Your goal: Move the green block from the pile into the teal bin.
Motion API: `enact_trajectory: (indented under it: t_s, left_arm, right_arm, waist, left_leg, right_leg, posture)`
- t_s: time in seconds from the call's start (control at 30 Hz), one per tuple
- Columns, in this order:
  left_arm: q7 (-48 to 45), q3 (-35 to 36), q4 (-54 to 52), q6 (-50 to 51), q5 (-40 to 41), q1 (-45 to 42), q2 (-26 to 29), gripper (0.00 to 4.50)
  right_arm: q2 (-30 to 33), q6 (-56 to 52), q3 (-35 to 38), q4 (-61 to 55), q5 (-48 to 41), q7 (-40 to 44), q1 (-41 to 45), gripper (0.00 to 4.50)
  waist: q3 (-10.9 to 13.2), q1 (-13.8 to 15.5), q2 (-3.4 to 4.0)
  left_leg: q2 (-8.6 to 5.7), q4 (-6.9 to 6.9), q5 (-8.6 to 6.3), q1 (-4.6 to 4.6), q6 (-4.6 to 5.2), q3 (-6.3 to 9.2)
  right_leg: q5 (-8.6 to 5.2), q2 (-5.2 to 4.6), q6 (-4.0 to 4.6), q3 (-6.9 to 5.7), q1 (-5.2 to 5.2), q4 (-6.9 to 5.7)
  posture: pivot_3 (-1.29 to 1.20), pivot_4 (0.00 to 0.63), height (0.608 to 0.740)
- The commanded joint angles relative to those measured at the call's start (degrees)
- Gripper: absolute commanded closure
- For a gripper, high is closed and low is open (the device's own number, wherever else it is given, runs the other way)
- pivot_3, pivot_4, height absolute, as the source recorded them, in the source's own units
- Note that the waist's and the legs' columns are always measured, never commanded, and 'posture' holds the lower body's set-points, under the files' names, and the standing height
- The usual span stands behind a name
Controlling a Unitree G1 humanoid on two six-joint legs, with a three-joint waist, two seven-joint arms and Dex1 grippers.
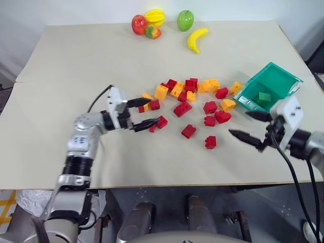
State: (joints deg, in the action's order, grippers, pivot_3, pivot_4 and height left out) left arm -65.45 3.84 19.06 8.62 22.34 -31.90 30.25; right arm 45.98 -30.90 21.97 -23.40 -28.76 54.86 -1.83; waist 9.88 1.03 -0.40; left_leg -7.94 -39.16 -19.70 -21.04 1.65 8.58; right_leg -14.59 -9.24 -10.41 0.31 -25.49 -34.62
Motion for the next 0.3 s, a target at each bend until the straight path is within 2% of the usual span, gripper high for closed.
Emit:
enact_trajectory:
  t_s: [0.03,0.13,0.3]
  left_arm:
    - [-2.00,4.30,1.25,0.95,1.44,1.37,5.22,0.00]
    - [-2.21,6.18,2.95,2.93,2.01,2.26,7.69,0.00]
    - [-1.69,8.29,2.05,3.79,2.66,3.55,8.78,0.00]
  right_arm:
    - [-0.29,12.71,1.74,4.08,1.90,6.48,-2.94,0.03]
    - [-0.24,16.40,0.97,7.31,2.75,7.31,-2.85,0.03]
    - [-1.16,18.14,0.32,8.35,2.43,6.10,-2.09,0.03]
  waist:
    - [0.02,-0.02,0.04]
    - [0.02,0.23,0.04]
    - [0.02,0.37,0.04]
  left_leg:
    - [0.00,0.00,0.00,0.02,0.00,-0.03]
    - [-0.04,-0.01,0.08,0.08,0.02,-0.10]
    - [0.04,0.00,0.12,0.07,-0.07,0.00]
  right_leg:
    - [0.00,0.01,0.01,0.02,0.00,-0.01]
    - [0.16,-0.03,0.06,0.10,0.05,0.10]
    - [0.17,0.03,0.13,0.03,0.05,0.11]
  posture:
    - [0.00,0.150,0.740]
    - [0.00,0.150,0.740]
    - [0.00,0.150,0.740]
